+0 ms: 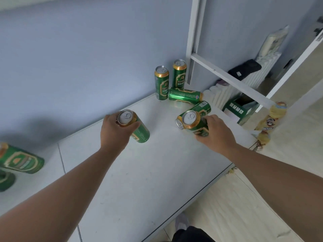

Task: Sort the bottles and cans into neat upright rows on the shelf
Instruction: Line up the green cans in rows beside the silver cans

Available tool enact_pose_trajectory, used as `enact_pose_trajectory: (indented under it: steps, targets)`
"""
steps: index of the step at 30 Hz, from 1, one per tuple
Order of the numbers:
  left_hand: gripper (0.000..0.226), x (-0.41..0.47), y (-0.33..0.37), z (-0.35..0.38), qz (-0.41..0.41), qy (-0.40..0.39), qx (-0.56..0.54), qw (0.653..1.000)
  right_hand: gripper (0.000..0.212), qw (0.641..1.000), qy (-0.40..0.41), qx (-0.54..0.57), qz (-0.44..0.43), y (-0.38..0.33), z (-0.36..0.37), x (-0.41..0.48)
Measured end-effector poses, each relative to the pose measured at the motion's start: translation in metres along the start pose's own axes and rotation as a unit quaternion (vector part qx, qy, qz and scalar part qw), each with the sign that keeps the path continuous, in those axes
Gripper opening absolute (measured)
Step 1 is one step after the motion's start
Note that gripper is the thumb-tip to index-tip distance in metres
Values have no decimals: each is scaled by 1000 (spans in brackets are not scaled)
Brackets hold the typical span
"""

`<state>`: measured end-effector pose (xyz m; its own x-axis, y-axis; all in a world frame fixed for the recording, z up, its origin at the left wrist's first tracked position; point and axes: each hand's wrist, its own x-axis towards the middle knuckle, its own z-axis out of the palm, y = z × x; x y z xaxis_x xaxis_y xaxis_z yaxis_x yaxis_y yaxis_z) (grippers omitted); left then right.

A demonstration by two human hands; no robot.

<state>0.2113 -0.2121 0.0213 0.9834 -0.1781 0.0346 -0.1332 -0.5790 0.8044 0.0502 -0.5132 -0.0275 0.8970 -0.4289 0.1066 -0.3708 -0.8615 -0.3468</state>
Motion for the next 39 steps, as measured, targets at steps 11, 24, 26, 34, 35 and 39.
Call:
enact_pose_trajectory:
  steps: [11, 24, 26, 34, 35, 39]
  targets:
    - [48, -54, -43, -84, -9, 56, -57, 997, 57, 991, -47, 119, -26, -107, 41, -13]
    - [55, -98, -115, -176, -71, 163, -63, 982, 59, 969, -128, 195, -84, -266, 120, -16]
    - [59, -102, -127, -190, -79, 180, -57, 979, 59, 962, -139, 220, -79, -293, 130, -18]
    - [56, -109, -169, -244, -128, 252, -34, 959, 66, 935, -190, 282, -97, -383, 158, -31]
    - [57, -109, -173, -249, -137, 259, -32, 956, 66, 935, -190, 283, -96, -393, 162, -32]
    - [64, -106, -190, -263, -157, 279, -24, 947, 66, 931, -193, 298, -83, -429, 173, -41]
